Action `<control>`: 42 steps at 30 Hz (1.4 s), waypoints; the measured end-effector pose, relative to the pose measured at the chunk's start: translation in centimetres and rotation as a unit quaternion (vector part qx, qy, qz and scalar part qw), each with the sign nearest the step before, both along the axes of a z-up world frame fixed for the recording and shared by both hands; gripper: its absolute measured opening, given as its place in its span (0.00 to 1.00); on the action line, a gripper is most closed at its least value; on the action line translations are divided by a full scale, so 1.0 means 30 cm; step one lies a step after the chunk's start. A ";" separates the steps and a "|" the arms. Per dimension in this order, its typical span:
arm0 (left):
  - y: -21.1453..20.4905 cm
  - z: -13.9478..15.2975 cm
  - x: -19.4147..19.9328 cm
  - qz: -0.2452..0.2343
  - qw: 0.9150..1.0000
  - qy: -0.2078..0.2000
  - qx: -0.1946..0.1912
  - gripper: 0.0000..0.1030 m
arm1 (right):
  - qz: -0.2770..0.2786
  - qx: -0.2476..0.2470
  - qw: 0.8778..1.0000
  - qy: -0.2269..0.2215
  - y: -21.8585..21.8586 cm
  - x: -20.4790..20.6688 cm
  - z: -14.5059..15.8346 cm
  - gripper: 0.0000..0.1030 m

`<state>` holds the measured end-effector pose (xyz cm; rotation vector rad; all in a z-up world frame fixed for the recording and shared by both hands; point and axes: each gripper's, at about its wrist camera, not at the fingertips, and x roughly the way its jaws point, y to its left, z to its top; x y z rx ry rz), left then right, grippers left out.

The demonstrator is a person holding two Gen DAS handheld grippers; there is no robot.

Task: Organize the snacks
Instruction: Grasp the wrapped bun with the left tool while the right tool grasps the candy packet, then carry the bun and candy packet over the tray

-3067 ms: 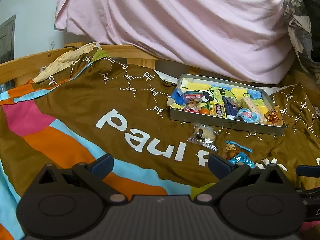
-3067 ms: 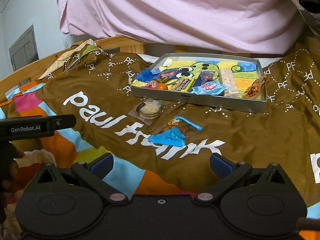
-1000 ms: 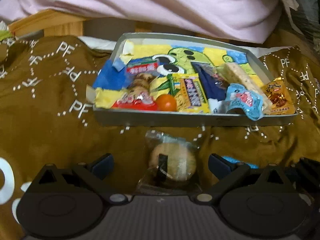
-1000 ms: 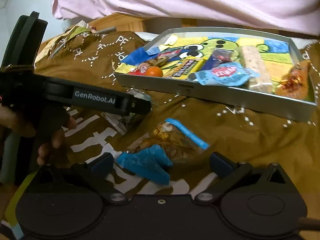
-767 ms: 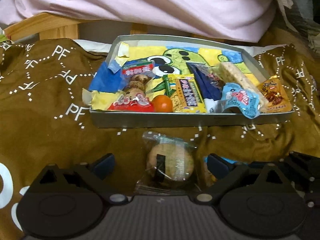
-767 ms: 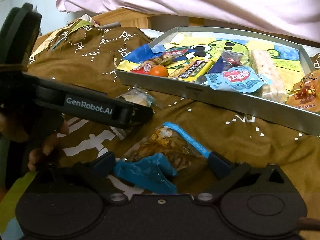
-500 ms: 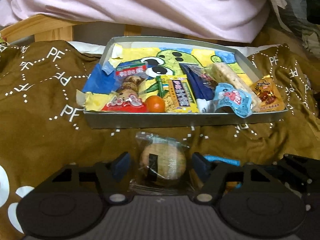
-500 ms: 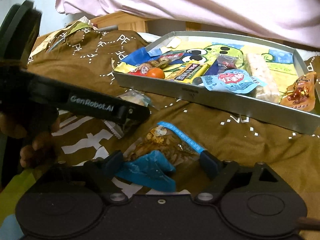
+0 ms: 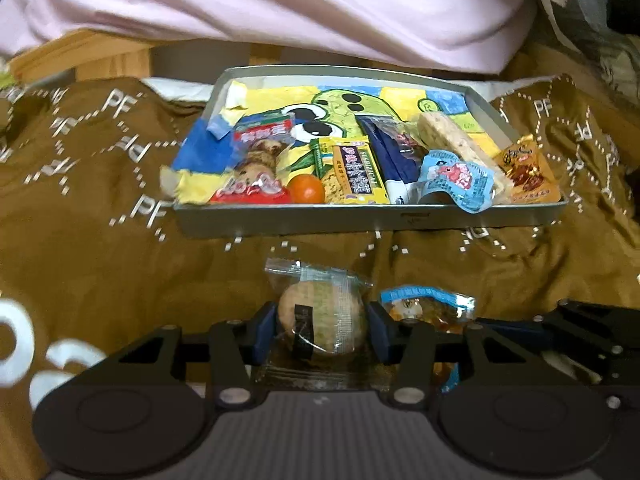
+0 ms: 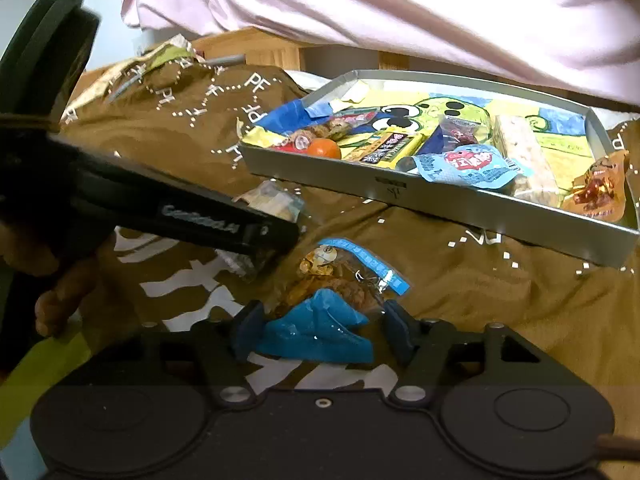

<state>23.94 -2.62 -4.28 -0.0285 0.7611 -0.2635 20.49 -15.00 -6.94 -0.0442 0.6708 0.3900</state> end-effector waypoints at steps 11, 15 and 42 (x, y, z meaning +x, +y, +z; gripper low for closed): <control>0.036 0.037 -0.244 0.064 0.996 -0.033 -0.050 0.50 | -0.004 0.029 0.999 -0.024 -0.045 -0.096 0.068 0.44; 0.032 0.044 -0.300 0.073 0.995 -0.033 -0.059 0.50 | -0.009 0.031 0.999 -0.021 -0.061 -0.126 0.088 0.37; 0.082 0.046 -0.305 0.107 0.991 -0.029 -0.072 0.50 | -0.023 0.064 0.997 0.022 -0.014 -0.001 0.019 0.33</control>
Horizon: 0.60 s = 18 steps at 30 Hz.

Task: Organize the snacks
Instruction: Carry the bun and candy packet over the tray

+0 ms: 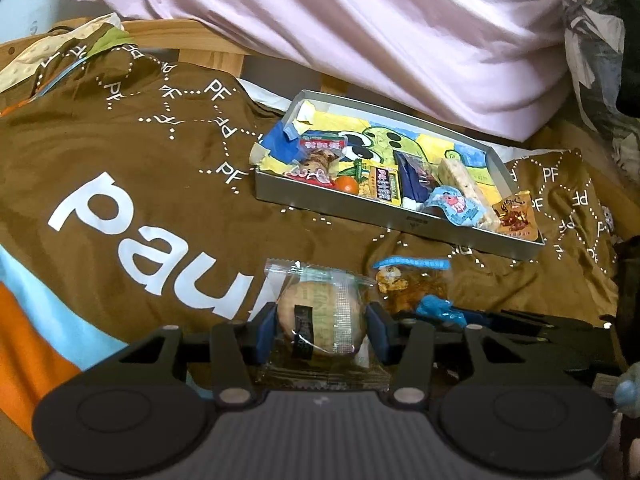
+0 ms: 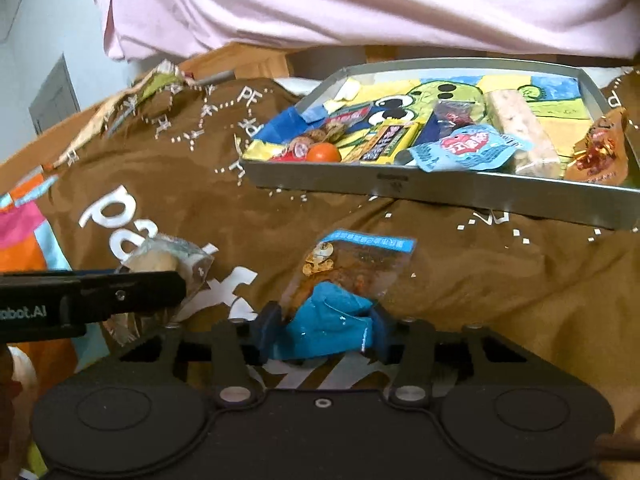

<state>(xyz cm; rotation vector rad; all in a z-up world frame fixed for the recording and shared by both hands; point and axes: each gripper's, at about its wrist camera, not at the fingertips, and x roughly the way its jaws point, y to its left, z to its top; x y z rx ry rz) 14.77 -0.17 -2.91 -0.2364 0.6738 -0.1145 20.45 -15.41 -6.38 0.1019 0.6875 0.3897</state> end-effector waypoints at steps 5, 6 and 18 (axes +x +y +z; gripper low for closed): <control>-0.002 0.012 -0.013 0.002 1.000 -0.007 -0.001 0.50 | 0.012 -0.013 0.999 -0.044 0.005 -0.057 0.039 0.27; -0.003 0.016 -0.015 0.003 1.000 -0.008 -0.004 0.50 | 0.014 -0.017 0.998 -0.050 0.007 -0.068 0.046 0.27; -0.079 0.082 0.020 -0.014 0.999 -0.033 0.011 0.50 | 0.025 -0.023 0.992 -0.123 -0.076 -0.218 0.175 0.27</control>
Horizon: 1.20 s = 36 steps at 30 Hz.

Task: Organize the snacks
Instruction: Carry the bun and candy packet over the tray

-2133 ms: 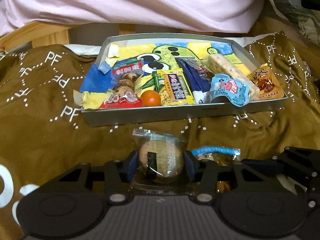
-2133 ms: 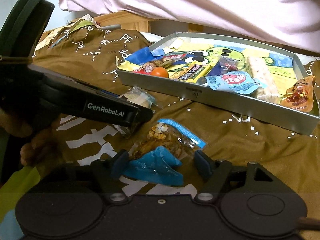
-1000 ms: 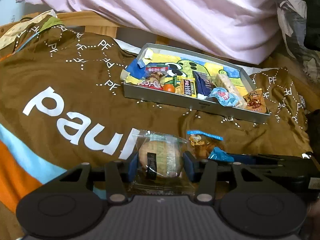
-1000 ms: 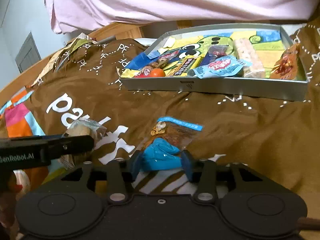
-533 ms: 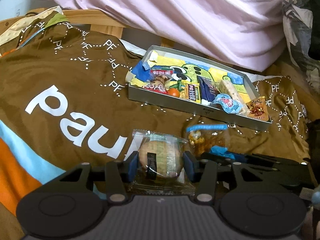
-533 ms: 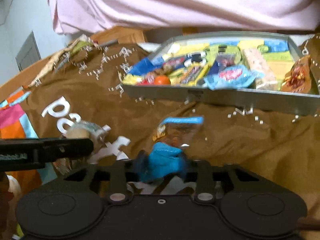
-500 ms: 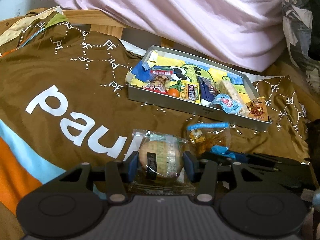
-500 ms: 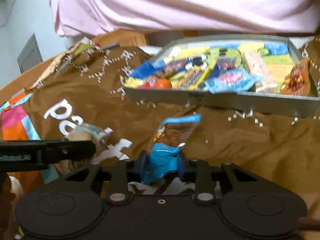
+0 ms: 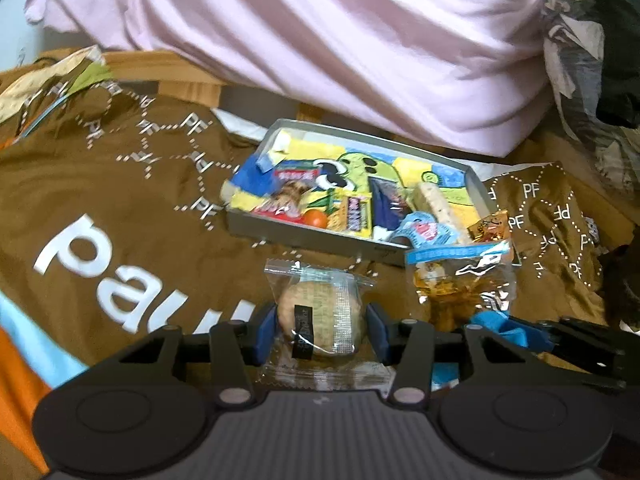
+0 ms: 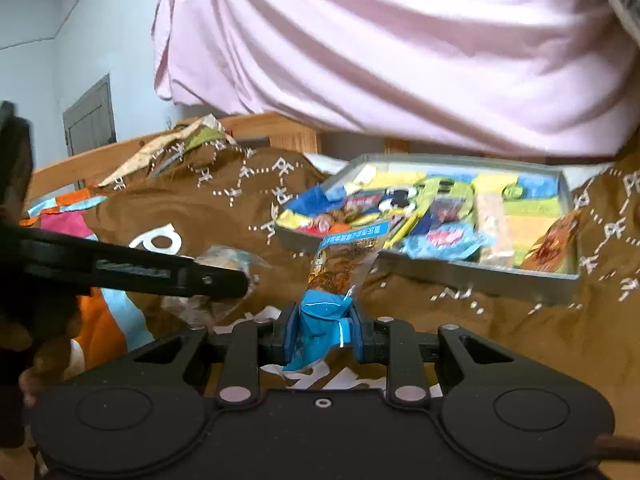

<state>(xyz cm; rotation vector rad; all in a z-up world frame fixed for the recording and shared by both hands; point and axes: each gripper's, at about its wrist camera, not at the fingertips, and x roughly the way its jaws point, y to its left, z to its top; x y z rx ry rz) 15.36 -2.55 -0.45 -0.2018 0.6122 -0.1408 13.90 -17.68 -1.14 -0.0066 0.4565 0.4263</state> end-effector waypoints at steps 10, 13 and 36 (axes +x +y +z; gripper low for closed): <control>-0.073 0.061 0.124 -0.028 0.999 -0.015 0.008 0.50 | -0.022 0.006 0.999 -0.036 -0.094 0.026 0.102 0.27; -0.084 0.076 0.189 -0.035 0.999 -0.019 0.009 0.50 | -0.034 0.016 0.999 -0.037 -0.129 0.052 0.121 0.27; -0.195 0.021 0.725 -0.070 0.996 -0.046 0.022 0.50 | -0.069 -0.041 0.996 -0.044 -0.193 0.543 0.124 0.27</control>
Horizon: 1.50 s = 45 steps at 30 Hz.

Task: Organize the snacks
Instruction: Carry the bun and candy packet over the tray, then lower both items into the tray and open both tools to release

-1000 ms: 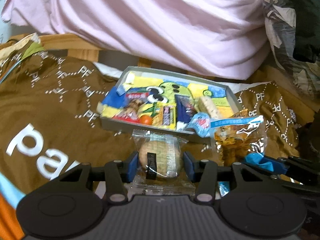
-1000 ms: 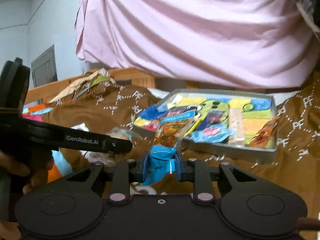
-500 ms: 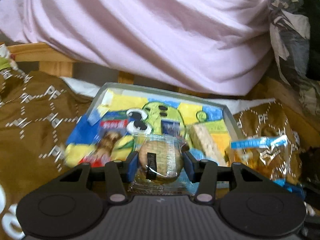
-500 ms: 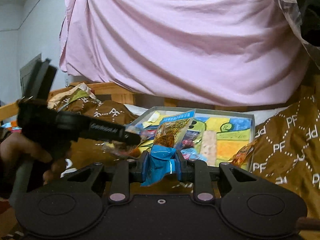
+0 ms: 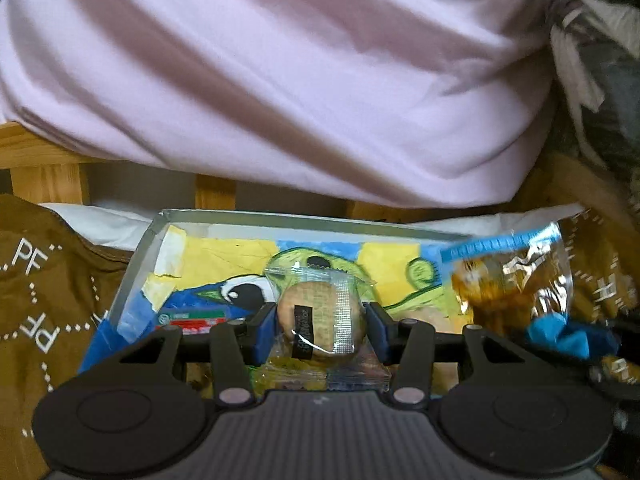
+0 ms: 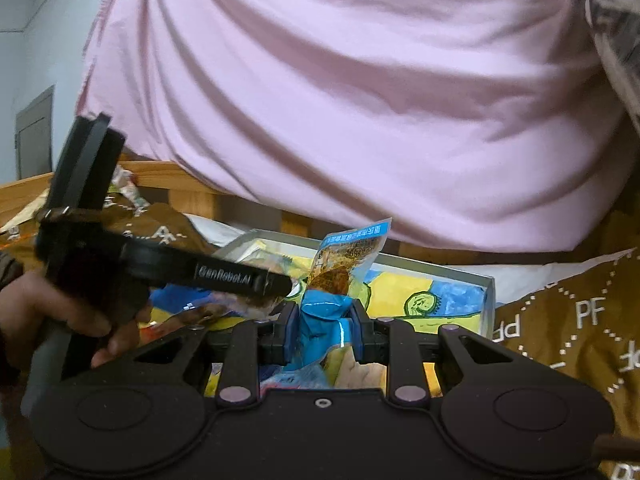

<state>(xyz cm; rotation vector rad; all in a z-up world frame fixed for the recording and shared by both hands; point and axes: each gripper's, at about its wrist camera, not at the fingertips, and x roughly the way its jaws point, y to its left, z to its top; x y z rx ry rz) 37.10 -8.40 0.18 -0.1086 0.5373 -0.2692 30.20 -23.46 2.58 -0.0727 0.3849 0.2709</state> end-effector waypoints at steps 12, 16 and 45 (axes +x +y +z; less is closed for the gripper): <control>0.079 -0.097 0.045 0.012 0.999 0.032 0.008 0.50 | 0.009 -0.017 0.999 0.051 0.091 0.153 -0.115 0.27; 0.077 -0.110 0.054 0.017 0.999 0.037 0.014 0.50 | 0.009 -0.038 0.998 0.055 0.116 0.174 -0.125 0.28; 0.111 -0.081 0.002 0.026 0.999 0.044 -0.002 0.67 | -0.006 -0.045 0.998 0.049 0.150 0.168 -0.165 0.51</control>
